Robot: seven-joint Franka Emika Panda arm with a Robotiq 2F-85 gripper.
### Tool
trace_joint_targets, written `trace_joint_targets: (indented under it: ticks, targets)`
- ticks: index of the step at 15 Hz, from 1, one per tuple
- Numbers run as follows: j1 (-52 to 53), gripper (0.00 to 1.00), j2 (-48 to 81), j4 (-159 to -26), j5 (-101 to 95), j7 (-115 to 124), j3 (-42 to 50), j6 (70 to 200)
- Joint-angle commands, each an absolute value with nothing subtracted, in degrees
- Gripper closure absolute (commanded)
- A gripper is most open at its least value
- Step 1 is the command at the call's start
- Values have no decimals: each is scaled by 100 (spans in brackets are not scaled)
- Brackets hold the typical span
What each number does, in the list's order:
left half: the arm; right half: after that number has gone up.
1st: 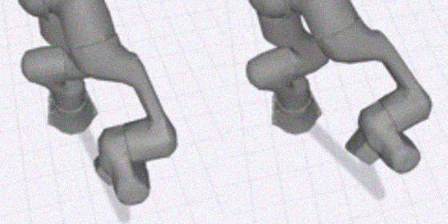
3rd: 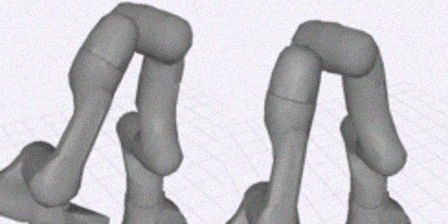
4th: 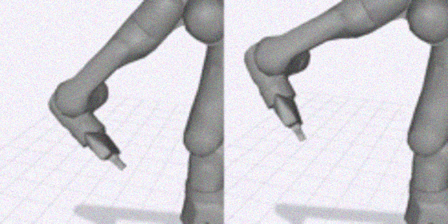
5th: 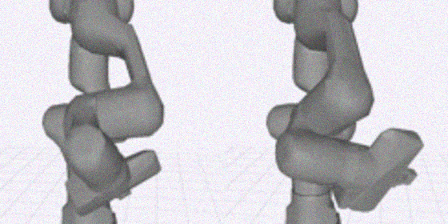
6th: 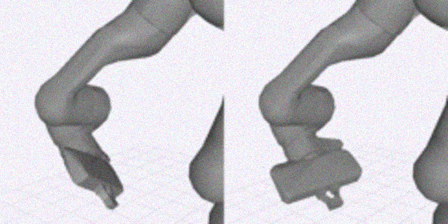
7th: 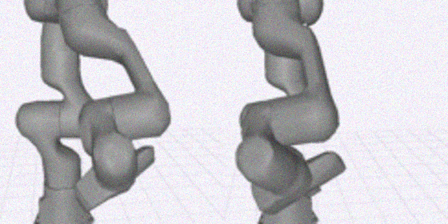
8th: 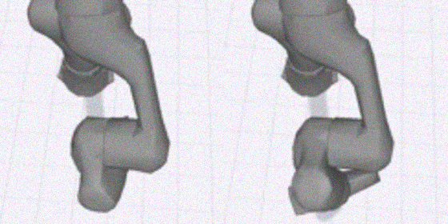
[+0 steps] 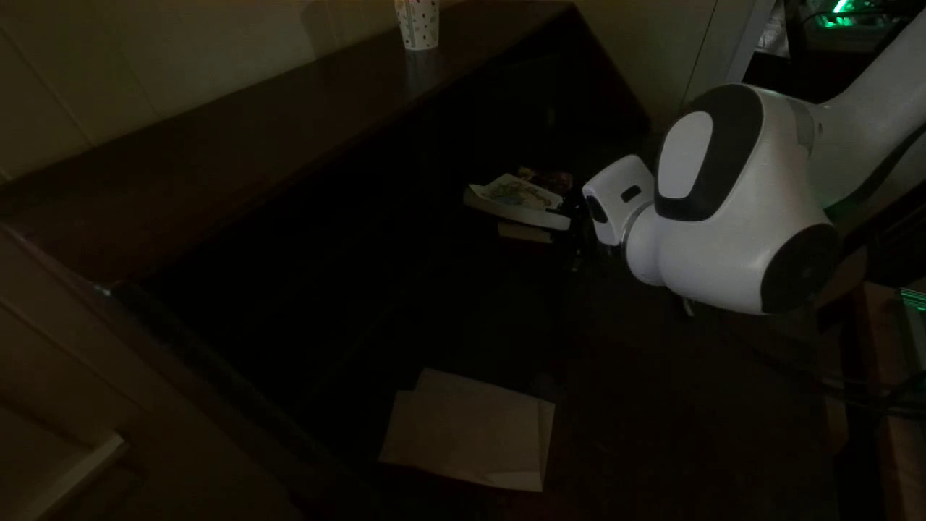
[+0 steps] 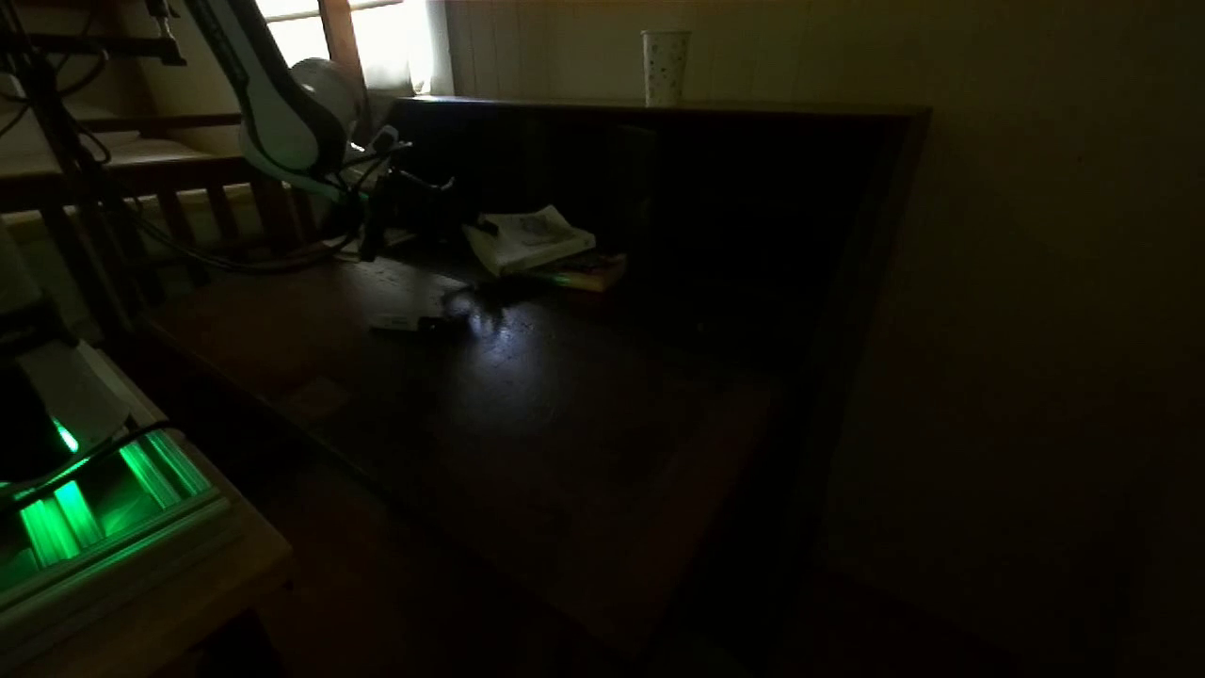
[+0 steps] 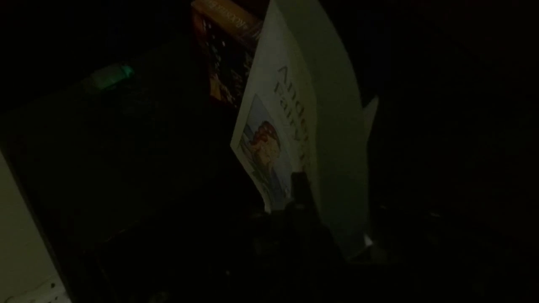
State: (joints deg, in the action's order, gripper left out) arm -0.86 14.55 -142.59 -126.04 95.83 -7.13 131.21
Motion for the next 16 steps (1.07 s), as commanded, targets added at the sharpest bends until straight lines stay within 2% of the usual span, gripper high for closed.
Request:
trace_joint_targets:
  ticks: [1, 8, 16]
  targets:
    - [-181, 94, 832, -14661, -13352, 10502, -695, 13277]
    - [-330, 94, 427, -14728, -14745, 12129, -418, 13519]
    - [83, 94, -130, -14371, -14345, 12412, -529, 14395]
